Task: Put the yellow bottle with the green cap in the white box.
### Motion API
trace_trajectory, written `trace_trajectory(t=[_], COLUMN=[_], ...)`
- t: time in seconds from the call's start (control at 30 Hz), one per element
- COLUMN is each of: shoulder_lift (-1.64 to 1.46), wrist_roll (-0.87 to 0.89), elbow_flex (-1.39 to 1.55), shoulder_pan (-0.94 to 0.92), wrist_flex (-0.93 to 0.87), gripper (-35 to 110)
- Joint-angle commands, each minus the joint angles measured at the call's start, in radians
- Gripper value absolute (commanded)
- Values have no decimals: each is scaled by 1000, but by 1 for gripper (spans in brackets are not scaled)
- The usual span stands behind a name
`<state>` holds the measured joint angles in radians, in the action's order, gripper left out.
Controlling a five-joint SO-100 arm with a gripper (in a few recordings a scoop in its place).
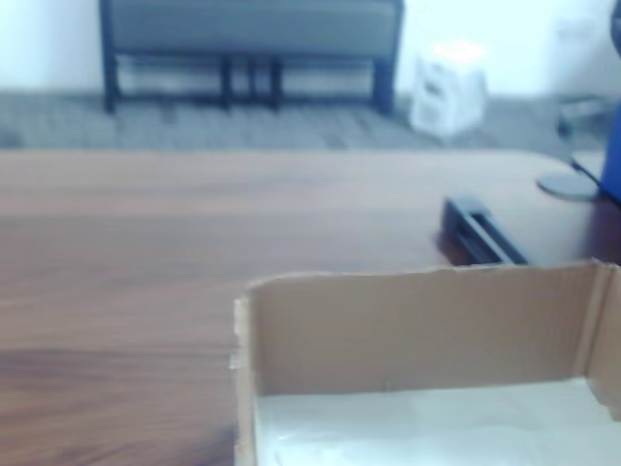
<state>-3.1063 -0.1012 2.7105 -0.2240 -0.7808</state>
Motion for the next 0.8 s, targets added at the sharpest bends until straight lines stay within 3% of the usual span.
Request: trace_trajectory(t=[0.0,0.43,0.77], shoulder_lift=[-86,-451,-463], wrist_roll=[-18,-49,-6], elbow_flex=[43,249,348], shoulder_pan=[14,63,67], wrist_flex=[-25,-144,-173], gripper=[0,0,0])
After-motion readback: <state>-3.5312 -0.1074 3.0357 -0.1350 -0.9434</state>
